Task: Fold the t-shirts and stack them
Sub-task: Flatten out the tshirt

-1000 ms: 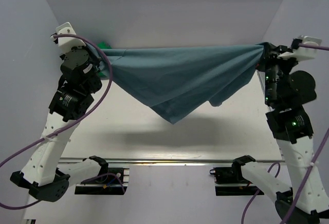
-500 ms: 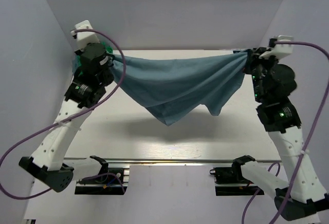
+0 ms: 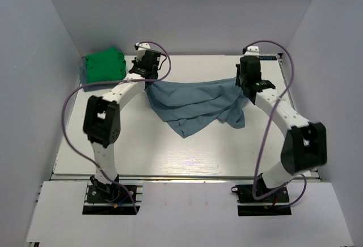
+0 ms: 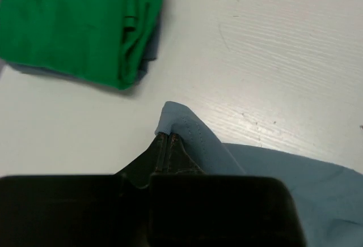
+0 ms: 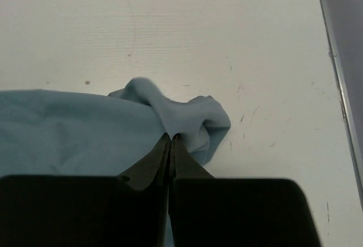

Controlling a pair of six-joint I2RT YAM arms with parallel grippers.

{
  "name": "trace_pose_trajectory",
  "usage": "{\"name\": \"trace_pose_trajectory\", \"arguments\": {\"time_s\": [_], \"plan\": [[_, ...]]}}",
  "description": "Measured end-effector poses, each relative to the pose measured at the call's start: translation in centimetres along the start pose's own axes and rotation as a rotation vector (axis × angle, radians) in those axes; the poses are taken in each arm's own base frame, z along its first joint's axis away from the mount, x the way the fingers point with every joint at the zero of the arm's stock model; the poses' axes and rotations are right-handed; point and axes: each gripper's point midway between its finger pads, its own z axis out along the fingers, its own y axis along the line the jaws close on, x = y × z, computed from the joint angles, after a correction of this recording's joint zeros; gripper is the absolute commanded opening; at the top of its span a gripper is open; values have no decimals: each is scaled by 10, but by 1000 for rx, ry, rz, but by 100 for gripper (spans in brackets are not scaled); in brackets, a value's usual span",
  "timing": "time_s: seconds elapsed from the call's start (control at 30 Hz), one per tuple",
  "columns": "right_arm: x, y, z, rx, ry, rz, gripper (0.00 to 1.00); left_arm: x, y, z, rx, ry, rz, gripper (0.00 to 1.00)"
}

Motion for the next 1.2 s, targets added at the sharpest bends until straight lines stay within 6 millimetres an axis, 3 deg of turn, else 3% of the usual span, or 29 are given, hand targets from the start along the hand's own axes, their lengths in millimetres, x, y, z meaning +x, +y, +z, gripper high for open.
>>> {"name": "trace_pose_trajectory", "arguments": {"time_s": [0.1, 0.2, 0.27, 0.3, 0.33, 0.37, 0.4, 0.57, 0.67, 0.77, 0.9, 0.97, 1.03, 1.07, 1.13, 1.2], "plan": [[11, 6, 39, 9, 60, -12, 0, 20, -24, 40, 14, 54, 10, 0], [16, 12, 75, 19, 96, -19, 0, 34, -38, 67, 34, 89, 6, 0], [17, 17, 97, 21, 109, -18, 0, 40, -41, 78, 43, 103, 3, 28], [17, 19, 107, 20, 116, -16, 0, 40, -43, 83, 48, 106, -2, 48], [17, 21, 116, 18, 119, -13, 25, 38, -44, 87, 55, 106, -10, 98], [19, 23, 124, 18, 127, -4, 61, 37, -45, 90, 59, 108, -12, 100], [20, 24, 129, 19, 134, 3, 90, 36, -45, 92, 63, 109, -24, 100], [28, 24, 131, 14, 177, 11, 90, 22, -45, 91, 76, 101, -41, 100], [20, 22, 116, 10, 178, 26, 90, 25, -43, 81, 94, 135, -17, 100], [12, 13, 79, 3, 164, 60, 90, 29, -41, 50, 163, 163, 18, 100], [11, -7, 14, 2, 145, 138, 90, 45, -43, -38, 413, 172, 82, 100], [16, -15, -11, -5, 129, 185, 90, 49, -56, -81, 540, 143, 105, 100], [37, -23, -30, 1, 154, 214, 90, 57, -76, -119, 661, 125, 140, 100], [57, -26, -38, 4, 187, 228, 90, 65, -90, -139, 727, 126, 171, 100], [91, -30, -44, 18, 260, 233, 90, 95, -117, -171, 836, 160, 241, 98], [120, -32, -50, 30, 323, 230, 90, 137, -125, -192, 898, 226, 301, 97]]}}
